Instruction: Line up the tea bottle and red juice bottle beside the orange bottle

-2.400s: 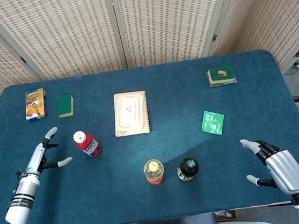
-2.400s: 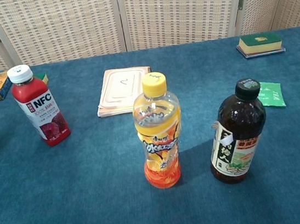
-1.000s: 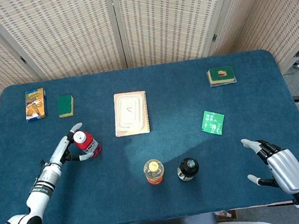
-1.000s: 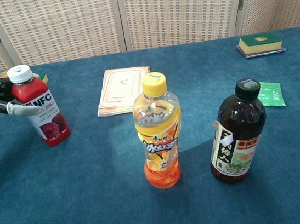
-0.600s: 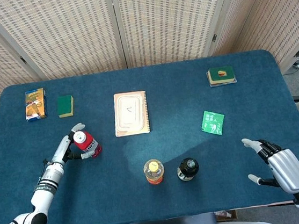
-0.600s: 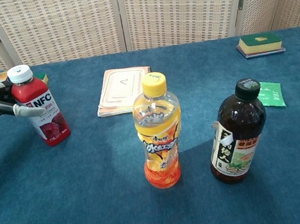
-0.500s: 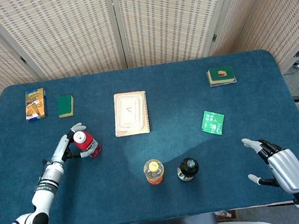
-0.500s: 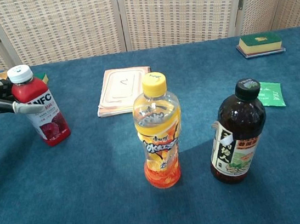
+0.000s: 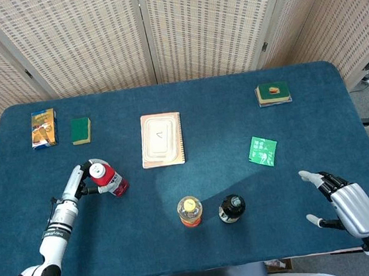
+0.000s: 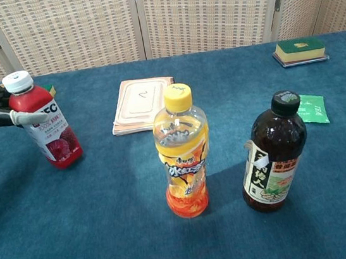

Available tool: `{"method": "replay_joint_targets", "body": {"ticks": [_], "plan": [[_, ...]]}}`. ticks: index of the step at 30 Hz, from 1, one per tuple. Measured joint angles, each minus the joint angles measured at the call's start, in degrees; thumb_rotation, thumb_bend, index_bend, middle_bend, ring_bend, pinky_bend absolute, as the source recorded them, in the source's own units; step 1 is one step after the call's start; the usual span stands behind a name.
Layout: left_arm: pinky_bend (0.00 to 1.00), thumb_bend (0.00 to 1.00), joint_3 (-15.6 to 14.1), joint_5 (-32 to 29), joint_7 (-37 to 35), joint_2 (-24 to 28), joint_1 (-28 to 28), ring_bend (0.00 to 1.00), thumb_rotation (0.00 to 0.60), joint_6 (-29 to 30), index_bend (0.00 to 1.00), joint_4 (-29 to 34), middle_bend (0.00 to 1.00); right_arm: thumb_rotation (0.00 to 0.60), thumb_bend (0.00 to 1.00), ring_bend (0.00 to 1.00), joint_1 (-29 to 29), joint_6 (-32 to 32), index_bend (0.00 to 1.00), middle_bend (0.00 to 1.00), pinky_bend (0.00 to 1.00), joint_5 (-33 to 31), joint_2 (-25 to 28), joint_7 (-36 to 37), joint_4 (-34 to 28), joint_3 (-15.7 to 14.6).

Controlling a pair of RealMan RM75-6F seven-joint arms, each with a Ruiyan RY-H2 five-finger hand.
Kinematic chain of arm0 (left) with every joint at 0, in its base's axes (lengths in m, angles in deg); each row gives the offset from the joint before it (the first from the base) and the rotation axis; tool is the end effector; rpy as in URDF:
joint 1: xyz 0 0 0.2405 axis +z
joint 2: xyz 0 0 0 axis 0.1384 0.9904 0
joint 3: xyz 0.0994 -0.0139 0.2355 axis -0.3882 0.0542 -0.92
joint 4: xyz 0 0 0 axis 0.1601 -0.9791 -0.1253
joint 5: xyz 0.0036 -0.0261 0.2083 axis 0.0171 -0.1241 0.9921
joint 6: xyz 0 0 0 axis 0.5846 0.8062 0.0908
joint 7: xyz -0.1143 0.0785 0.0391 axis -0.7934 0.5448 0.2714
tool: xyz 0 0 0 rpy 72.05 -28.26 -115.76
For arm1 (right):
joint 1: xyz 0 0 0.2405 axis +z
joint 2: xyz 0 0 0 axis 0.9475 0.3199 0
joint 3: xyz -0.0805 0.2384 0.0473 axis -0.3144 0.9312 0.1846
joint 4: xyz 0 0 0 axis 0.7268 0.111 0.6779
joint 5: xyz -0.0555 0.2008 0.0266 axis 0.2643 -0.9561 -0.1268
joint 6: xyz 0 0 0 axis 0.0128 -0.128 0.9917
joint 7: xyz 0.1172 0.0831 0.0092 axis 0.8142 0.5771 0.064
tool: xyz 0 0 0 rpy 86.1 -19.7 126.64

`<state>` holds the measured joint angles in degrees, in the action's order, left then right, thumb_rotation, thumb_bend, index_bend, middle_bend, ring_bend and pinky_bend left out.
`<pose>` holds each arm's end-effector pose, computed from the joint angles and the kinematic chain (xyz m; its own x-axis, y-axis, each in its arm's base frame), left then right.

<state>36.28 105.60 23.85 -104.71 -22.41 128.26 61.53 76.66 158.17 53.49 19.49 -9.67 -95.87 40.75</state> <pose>-0.2331 0.3455 0.0392 -0.4594 0.2727 0.8453 0.8881 0.1553 0.4326 -0.2562 -0.1550 0.1517 0.2877 -0.0633 0.9556 -0.9258 -0.2740 0.2605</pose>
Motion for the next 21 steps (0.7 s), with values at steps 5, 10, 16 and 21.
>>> {"method": "replay_joint_targets", "body": {"ticks": [5,10,16,21], "plan": [[0.40,0.09,-0.66,3.07,0.17,2.05,1.82,0.47,0.600,3.08,0.53,2.92,0.41,0.600,0.00,0.24,-0.03,0.07,0.18,0.30,0.46,0.24,0.05,0.12,-0.03,-0.05],[0.40,0.10,-2.48,6.97,0.76,5.45,3.96,0.47,0.600,5.58,0.53,6.80,0.41,0.600,0.00,0.24,-0.02,0.00,0.18,0.30,0.46,0.57,0.03,0.10,-0.12,-0.19],[0.40,0.10,-4.85,12.16,1.13,8.50,6.40,0.47,0.600,9.37,0.53,11.20,0.41,0.600,0.00,0.24,-0.03,-0.09,0.18,0.30,0.46,0.71,-0.01,-0.02,-0.21,-0.26],[0.40,0.09,-7.18,15.51,1.93,10.76,7.72,0.46,0.600,10.92,0.52,14.62,0.41,0.600,0.00,0.24,-0.07,-0.09,0.18,0.30,0.46,0.64,0.01,-0.01,-0.23,-0.25]]}}
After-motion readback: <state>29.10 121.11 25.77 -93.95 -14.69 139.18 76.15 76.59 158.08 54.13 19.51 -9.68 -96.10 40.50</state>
